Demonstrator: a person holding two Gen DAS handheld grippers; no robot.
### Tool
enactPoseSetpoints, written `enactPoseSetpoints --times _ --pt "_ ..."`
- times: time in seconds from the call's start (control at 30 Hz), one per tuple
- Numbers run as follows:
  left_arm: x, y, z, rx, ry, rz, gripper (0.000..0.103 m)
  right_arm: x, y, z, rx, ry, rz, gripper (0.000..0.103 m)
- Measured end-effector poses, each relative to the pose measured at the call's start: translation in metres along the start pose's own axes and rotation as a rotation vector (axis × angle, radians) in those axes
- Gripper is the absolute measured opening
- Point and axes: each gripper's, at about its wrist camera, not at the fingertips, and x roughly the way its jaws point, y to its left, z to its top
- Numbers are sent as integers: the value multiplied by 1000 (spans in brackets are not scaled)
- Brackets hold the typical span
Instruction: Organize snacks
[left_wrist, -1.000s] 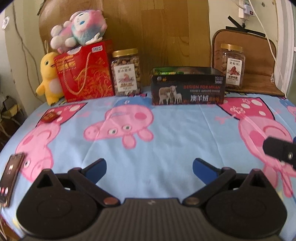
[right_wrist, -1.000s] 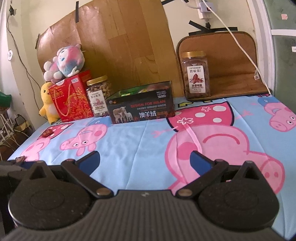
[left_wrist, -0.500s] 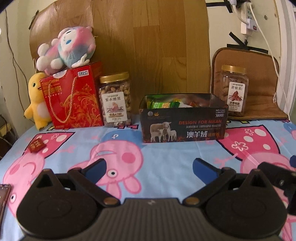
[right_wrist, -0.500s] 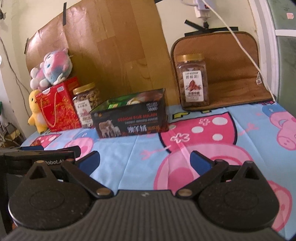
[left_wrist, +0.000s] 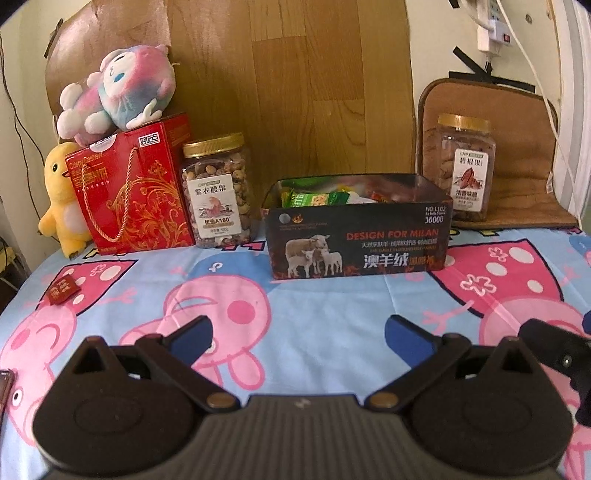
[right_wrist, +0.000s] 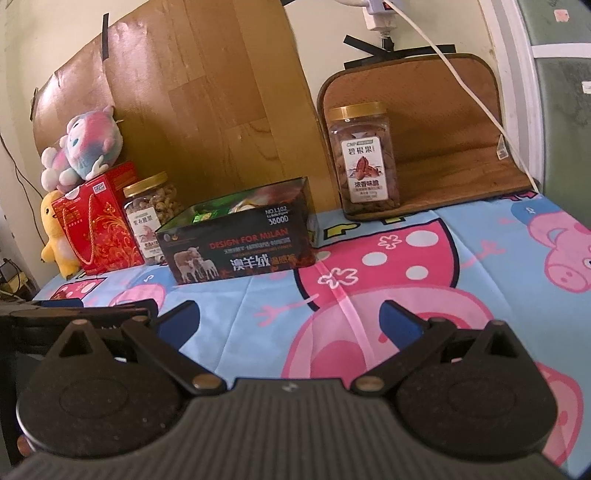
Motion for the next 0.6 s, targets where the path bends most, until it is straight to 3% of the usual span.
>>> enactPoseSetpoints --times 0.4,0.6 --pt "0 3 -4 -6 14 54 103 -1 0 -2 7 3 13 103" --pt "2 7 -10 -31 56 34 103 -1 2 -2 7 8 20 103"
